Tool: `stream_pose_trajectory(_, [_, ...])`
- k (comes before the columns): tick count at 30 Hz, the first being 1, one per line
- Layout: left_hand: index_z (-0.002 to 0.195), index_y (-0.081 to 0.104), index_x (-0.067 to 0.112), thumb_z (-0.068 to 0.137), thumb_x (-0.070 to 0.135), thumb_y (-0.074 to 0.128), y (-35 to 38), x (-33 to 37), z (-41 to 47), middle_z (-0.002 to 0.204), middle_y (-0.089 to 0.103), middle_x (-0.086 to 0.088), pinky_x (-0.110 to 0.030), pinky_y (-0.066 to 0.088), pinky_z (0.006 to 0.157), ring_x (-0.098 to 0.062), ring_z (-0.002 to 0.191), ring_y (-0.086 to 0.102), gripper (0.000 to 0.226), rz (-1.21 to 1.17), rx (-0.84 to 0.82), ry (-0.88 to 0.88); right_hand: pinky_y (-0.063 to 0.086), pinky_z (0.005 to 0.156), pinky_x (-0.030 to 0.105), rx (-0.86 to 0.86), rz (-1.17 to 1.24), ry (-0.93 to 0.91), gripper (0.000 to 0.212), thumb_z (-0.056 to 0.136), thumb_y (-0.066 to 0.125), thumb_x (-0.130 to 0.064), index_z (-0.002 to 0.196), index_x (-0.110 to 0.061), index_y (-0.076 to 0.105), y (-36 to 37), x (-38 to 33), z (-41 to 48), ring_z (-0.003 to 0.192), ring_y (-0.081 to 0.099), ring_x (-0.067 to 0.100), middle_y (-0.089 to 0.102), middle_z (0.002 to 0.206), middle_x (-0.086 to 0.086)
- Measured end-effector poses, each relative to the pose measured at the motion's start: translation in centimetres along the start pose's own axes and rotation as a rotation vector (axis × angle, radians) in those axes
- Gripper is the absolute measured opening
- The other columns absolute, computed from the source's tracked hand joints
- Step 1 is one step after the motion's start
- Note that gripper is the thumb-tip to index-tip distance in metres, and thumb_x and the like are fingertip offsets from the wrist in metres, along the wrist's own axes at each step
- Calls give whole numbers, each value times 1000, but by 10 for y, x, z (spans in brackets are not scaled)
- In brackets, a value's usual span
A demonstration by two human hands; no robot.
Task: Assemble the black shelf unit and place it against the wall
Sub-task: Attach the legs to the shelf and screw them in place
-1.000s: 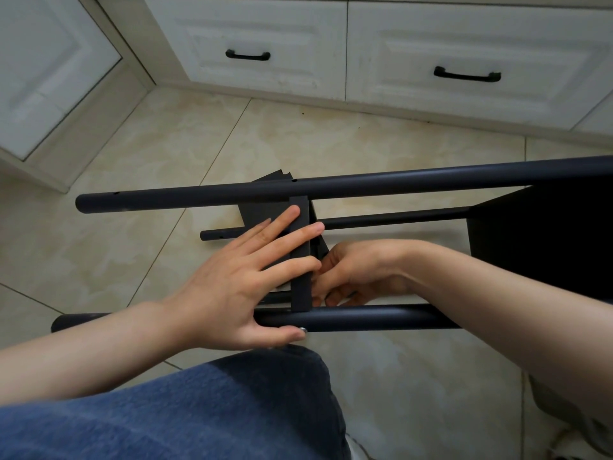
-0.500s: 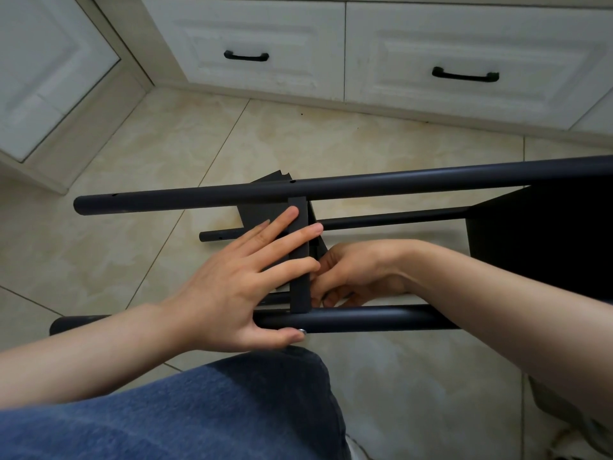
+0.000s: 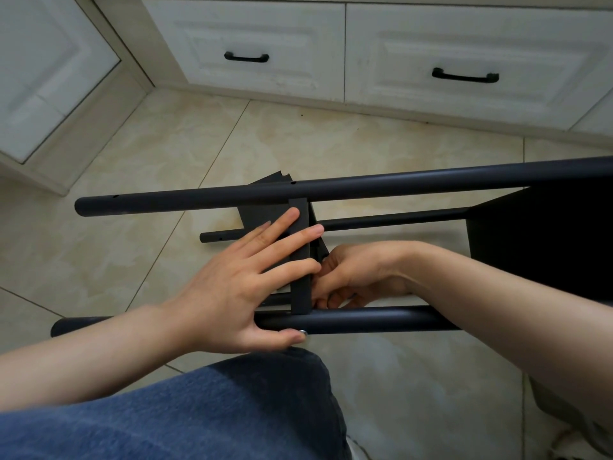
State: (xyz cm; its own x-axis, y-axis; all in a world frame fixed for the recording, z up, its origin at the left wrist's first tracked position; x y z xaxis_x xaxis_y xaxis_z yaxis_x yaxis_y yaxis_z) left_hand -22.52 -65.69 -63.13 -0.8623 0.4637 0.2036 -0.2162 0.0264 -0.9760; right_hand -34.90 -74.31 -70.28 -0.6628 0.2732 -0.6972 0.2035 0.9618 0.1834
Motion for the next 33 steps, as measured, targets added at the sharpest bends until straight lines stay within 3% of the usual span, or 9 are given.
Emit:
stream_pose_trajectory(8, [139,52,23,82,66,65,0,1,0,167,23,-1,-48,30,119,-29,156,11,72,-11,8,3,50,78,30,4,7,-11,8,90,69,-17,83,-16,73,1,0,2,73,64,13,69,76,1])
stream_pose_trajectory(13, [139,53,22,82,66,65,0,0,-1,168,21,1,-44,26,121,-28,156,9,73,-4,3,2,47,84,33,7,7,11,7,89,71,-18,92,-12,72,-2,1,1,75,62,13,68,78,0])
stream_pose_trajectory(16, [139,53,22,82,66,65,1,0,0,168,21,0,-45,25,121,-28,156,9,73,-2,1,3,51,80,32,7,2,1,6,88,69,-14,84,-15,73,3,-1,4,75,65,14,69,78,1])
stream_pose_trajectory(20, [140,52,23,82,66,65,1,0,-1,168,20,0,-46,26,121,-28,156,8,73,-3,-1,4,52,78,31,-20,35,-19,22,87,67,-10,71,-21,76,5,-2,2,75,65,15,70,77,2])
stream_pose_trajectory(25, [140,52,22,83,66,63,2,0,-1,168,19,1,-45,26,121,-29,156,8,73,6,2,7,50,82,32,-1,17,6,5,89,70,-16,86,-15,73,1,-3,-2,75,64,13,69,79,2])
stream_pose_trajectory(33, [142,47,26,83,68,61,2,0,0,169,17,2,-45,27,120,-28,156,8,73,26,3,11,51,72,27,-23,50,1,19,89,68,-13,72,-19,76,2,-3,-3,67,64,11,70,75,2])
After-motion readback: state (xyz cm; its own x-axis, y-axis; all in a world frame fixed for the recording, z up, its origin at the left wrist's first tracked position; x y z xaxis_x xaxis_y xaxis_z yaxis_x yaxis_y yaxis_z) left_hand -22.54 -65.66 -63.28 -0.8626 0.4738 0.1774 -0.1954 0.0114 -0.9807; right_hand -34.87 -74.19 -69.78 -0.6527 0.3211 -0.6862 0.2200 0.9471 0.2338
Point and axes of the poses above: each hand's wrist, its own z-axis towards the middle knuckle, its own y-axis out of the palm, x = y × z, the point moved 5 cm from there along z, towards the middle knuckle
